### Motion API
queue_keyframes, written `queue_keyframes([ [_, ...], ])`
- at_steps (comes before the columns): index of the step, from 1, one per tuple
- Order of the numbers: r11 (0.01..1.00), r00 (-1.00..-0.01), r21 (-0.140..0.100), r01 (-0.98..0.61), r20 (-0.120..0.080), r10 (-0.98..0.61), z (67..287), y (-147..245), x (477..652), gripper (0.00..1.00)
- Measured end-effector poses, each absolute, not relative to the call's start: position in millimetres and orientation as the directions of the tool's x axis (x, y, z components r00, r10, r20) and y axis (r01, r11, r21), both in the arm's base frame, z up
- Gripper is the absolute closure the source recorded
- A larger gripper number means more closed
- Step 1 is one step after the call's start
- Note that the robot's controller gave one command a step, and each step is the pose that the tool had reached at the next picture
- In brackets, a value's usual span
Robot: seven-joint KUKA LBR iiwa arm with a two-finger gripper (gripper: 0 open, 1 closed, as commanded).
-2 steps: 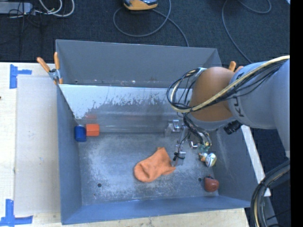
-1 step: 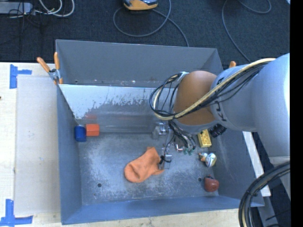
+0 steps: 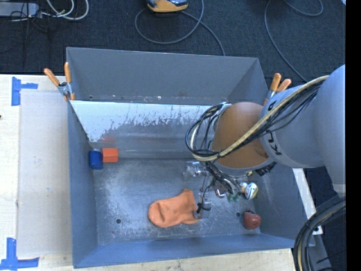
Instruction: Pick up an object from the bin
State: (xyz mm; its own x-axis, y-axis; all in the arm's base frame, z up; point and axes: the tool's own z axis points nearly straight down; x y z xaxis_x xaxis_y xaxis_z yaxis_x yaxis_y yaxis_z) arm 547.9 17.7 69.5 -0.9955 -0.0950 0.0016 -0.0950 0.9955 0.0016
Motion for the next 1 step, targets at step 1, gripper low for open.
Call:
queue_keyframes([
  [1,0.97,-0.97,0.001,-0.243,0.008,-0.243,72.3,57.0,542.5,0.0],
])
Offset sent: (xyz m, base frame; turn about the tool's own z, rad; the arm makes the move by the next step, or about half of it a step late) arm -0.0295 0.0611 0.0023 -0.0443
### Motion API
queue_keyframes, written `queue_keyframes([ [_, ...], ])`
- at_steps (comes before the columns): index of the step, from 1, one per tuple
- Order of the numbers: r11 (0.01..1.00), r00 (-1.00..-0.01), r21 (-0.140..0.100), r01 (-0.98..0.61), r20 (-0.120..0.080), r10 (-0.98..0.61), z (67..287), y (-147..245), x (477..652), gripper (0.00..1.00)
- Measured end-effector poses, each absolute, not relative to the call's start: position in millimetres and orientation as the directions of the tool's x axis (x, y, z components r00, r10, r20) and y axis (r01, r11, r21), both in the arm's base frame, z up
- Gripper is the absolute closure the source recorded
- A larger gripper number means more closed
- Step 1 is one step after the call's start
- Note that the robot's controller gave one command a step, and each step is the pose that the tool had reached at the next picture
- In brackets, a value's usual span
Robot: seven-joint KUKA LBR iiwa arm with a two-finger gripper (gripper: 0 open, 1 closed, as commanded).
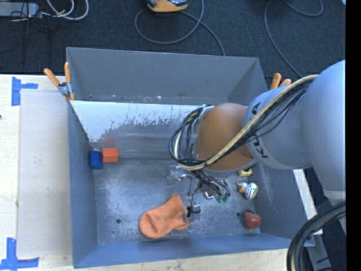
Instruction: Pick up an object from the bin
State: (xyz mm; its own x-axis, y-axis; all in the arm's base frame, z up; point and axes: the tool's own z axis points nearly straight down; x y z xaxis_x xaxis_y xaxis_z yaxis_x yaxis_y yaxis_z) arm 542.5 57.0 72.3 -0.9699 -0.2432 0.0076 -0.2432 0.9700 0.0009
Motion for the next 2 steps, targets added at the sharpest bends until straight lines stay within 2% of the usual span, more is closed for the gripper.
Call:
queue_keyframes([
  [1,0.973,-0.973,0.005,-0.232,0.004,-0.232,72,82,531.0,0.0],
  [2,0.987,-0.987,0.001,-0.161,0.008,-0.161,71,85,518.5,0.0],
])
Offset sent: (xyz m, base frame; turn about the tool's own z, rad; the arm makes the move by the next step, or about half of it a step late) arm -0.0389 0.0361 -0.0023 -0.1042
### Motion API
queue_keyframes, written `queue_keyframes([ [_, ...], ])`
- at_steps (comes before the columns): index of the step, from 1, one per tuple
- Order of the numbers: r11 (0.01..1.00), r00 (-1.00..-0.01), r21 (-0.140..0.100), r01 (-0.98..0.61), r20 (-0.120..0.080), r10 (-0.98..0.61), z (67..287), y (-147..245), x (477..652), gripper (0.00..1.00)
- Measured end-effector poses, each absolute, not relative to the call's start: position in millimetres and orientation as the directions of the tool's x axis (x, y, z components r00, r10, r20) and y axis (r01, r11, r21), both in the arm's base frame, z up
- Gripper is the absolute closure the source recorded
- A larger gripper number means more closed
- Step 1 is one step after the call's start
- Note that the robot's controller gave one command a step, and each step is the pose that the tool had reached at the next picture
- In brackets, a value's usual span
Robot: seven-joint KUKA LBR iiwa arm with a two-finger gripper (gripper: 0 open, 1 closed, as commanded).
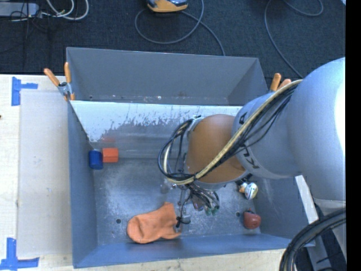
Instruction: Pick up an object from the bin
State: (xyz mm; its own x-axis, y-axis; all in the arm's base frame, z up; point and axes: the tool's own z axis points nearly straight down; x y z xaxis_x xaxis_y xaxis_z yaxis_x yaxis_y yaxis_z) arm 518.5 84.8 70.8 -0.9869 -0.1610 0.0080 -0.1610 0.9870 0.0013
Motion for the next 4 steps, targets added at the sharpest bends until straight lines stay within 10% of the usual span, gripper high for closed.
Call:
queue_keyframes([
  [1,0.942,-0.942,0.004,-0.336,0.006,-0.336,70,101,502.1,0.0],
  [2,0.865,-0.865,0.005,-0.502,0.01,-0.502,69,107,489.1,1.0],
  [4,0.866,-0.866,0.005,-0.5,0.01,-0.5,71,107,493.1,1.0],
])
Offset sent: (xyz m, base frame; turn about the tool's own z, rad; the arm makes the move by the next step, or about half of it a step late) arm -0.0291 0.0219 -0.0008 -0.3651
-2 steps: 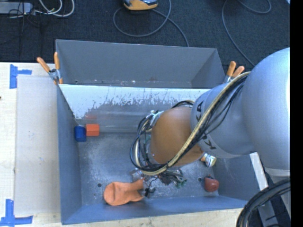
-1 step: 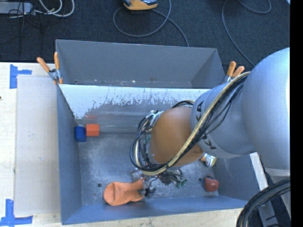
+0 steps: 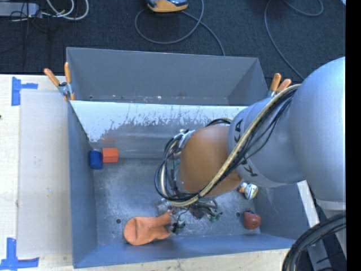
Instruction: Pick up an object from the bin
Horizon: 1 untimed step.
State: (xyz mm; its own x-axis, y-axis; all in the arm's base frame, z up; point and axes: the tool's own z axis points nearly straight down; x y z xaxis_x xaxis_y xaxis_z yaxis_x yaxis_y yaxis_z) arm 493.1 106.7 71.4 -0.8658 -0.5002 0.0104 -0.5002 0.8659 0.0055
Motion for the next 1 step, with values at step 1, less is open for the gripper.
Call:
queue_keyframes([
  [1,0.87,-0.87,0.007,-0.493,0.011,-0.493,69.8,103.4,495.1,1.0],
])
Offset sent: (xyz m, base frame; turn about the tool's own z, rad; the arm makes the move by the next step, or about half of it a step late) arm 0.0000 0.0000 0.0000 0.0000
